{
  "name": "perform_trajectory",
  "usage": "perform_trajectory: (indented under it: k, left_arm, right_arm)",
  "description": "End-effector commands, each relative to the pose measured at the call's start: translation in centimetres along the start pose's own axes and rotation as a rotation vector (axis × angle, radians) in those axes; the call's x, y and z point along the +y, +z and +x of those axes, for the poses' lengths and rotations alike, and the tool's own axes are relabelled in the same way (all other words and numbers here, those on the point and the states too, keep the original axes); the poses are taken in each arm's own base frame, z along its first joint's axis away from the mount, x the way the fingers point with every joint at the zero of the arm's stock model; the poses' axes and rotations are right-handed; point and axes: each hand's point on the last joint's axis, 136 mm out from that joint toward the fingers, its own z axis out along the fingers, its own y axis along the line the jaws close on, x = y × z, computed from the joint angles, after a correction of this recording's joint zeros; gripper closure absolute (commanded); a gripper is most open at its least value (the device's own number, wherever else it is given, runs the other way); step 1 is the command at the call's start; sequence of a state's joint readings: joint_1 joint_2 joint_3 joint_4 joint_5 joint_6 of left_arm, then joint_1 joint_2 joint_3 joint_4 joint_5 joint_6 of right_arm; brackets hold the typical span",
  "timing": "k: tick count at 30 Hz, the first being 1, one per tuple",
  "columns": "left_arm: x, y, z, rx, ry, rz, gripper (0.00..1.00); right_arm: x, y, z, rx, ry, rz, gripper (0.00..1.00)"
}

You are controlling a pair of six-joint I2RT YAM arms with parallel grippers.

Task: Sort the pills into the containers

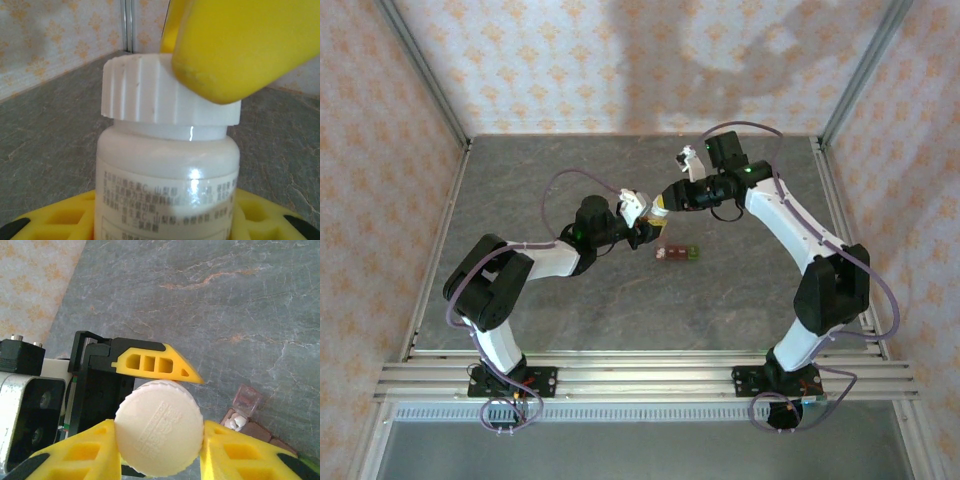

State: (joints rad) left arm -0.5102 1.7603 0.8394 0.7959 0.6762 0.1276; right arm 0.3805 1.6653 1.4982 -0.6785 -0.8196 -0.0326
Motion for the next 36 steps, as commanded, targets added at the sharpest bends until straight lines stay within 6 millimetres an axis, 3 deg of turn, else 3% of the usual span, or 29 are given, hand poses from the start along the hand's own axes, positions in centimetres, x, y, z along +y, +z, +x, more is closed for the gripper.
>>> perform_trajectory:
  k: [1, 7, 13, 20, 27, 30, 36]
  left_arm:
    - [-0.1, -0.2, -3.6, -0.083, 0.044, 0.008, 1.0]
    - [0.6, -0.3, -3.6, -0.086, 0.058, -0.041, 1.0]
    - [0.8, -0.3, -3.3, -0.08, 0.058, -0.05, 1.0]
    - [0.9, -0.2, -3.3, -0.08, 0.06, -0.053, 1.0]
    - [0.6, -0.2, -3.5, -0.086, 0.062, -0.04, 1.0]
    - [0.5, -0.3, -3.5, -0.086, 0.059, -0.03, 1.0]
    - [0.1, -0.3, -3.5, -0.084, 0.055, -0.011, 1.0]
  right_arm:
    - [-0.7, 1.0, -0.4, -0.016, 0.116, 0.051, 0.64]
    - [-2.5, 3.0, 0.5, -0.072, 0.421, 0.211, 0.68]
    - [-1.3, 3.1, -0.9, -0.189, 0.534, 0.207, 0.61]
    - [-1.0, -1.1, -2.6, -0.263, 0.511, 0.216, 0.37]
    - [-1.4, -4.8, -1.6, -0.29, 0.474, 0.234, 0.23]
    - [-2.2, -5.4, -1.9, -0.291, 0.437, 0.238, 0.23]
    - [-0.8, -4.2, -2.8, -0.193, 0.162, 0.138, 0.23]
